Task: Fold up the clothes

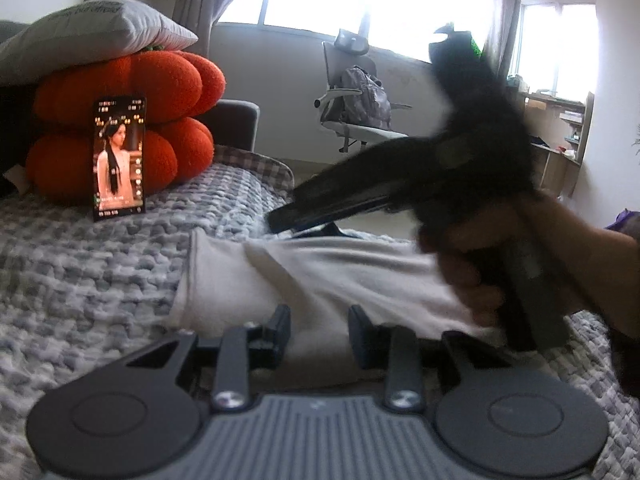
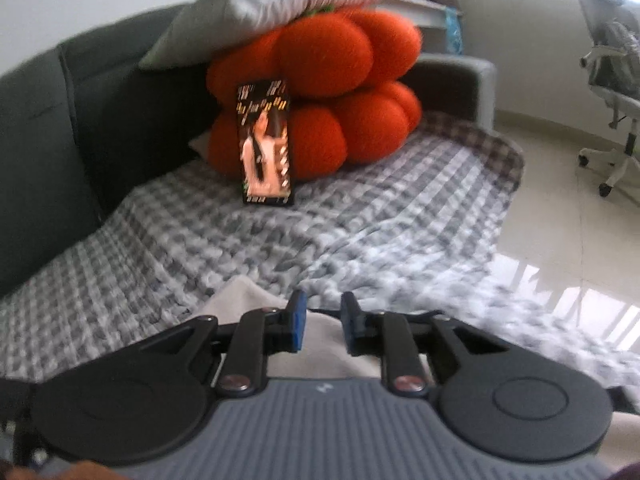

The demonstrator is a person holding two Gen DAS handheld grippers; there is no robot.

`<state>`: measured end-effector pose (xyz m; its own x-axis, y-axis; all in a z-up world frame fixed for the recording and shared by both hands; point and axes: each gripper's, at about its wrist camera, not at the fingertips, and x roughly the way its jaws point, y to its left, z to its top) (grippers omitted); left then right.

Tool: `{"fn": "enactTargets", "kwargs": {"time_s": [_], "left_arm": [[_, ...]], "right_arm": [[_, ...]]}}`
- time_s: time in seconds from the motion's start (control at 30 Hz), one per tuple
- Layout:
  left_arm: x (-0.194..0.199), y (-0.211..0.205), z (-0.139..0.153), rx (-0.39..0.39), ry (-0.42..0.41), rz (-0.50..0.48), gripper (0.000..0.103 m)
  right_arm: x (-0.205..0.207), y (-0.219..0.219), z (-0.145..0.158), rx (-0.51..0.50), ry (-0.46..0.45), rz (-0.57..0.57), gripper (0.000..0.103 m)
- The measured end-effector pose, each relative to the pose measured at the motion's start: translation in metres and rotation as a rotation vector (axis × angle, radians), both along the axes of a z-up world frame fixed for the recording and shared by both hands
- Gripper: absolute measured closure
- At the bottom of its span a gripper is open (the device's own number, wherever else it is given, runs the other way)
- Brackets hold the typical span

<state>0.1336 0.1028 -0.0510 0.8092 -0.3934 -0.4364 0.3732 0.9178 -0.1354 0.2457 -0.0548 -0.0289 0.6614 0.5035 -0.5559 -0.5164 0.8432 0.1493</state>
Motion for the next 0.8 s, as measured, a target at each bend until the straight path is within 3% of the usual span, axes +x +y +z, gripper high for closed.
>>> {"fn": "enactTargets", "kwargs": {"time_s": [0.17,0.43,0.57,0.6,0.7,0.8], "left_arm": [[0.015,0.000,0.011,0.013,0.001,0.023,0.070],[0.054,0.001,-0.003,0.124,0.049,0.085,0.070],[0.056,0.011,-0.011,0.112,0.046,0.076,0.070],[0.056,0.013,-0.012,0.106,0.045,0.075,0.070],[0.053,0.018,-0.012,0.088,0.043,0.074,0.070],[0.050,0.024,-0.011,0.070,0.043,0.074,0.070]], "right_arm": [[-0.021,-0.037,0.011,-0.027,-0.043,-0.028,0.079],[-0.030,-0.077,-0.012,-0.136,-0.045,-0.103,0.078],[-0.027,-0.110,-0.031,-0.175,-0.034,-0.174,0.083],[-0.028,-0.121,-0.033,-0.148,-0.035,-0.175,0.089],[-0.033,-0.152,-0.034,-0.073,-0.015,-0.205,0.089],[-0.039,-0.175,-0.036,-0.091,-0.018,-0.241,0.089]]}}
